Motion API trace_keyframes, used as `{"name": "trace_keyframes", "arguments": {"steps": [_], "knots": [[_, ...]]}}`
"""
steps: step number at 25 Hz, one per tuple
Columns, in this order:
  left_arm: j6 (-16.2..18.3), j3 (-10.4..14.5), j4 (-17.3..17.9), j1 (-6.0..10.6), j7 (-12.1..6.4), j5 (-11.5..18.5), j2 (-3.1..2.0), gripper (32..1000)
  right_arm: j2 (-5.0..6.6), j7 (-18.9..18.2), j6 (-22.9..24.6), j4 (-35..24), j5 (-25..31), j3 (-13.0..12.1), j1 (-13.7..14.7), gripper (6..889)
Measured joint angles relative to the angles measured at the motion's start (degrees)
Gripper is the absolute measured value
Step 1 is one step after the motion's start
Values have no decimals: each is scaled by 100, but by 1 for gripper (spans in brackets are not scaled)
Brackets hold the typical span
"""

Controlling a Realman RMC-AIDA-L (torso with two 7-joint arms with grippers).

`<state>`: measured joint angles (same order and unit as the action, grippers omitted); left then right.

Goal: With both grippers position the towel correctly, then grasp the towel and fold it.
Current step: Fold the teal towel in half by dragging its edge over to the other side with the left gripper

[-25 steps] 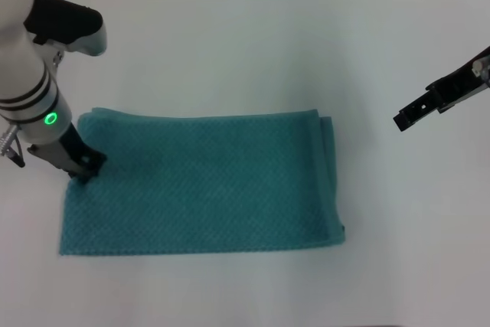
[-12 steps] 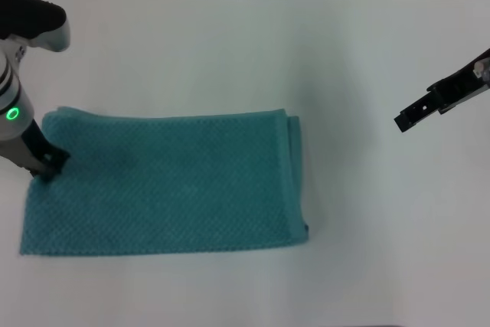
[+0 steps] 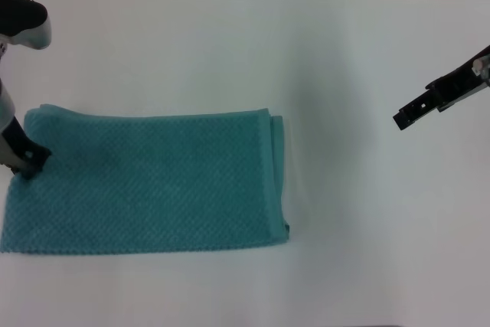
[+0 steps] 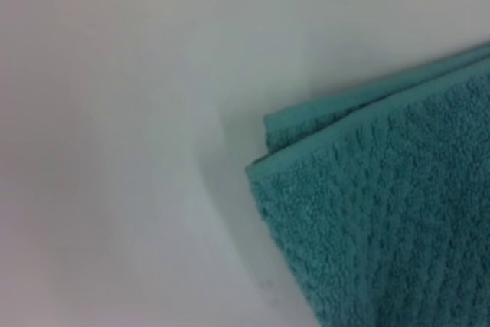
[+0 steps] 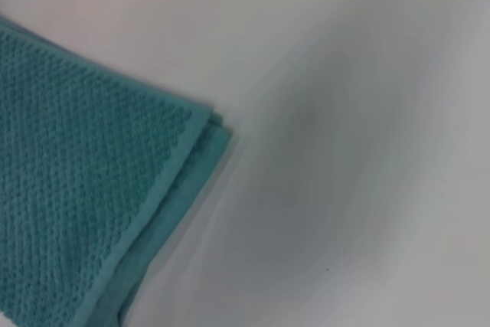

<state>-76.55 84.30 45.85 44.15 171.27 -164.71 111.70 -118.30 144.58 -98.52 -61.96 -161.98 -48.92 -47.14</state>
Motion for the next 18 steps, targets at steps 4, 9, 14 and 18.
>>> {"name": "trace_keyframes", "arguments": {"steps": [4, 9, 14, 18], "knots": [[-25, -2, 3, 17, -4, 0, 8, 94, 0, 0, 5, 0, 0, -8, -2, 852], [-370, -65, 306, 84, 4, 2, 123, 99, 0, 0, 8, 0, 0, 0, -5, 852], [-837, -135, 1042, 136, 6, 8, 341, 103, 0, -3, 10, 0, 0, -7, -6, 852], [-1136, -187, 1418, 297, 4, 52, 483, 107, 0, -8, 16, 0, 3, -7, -6, 852]]}}
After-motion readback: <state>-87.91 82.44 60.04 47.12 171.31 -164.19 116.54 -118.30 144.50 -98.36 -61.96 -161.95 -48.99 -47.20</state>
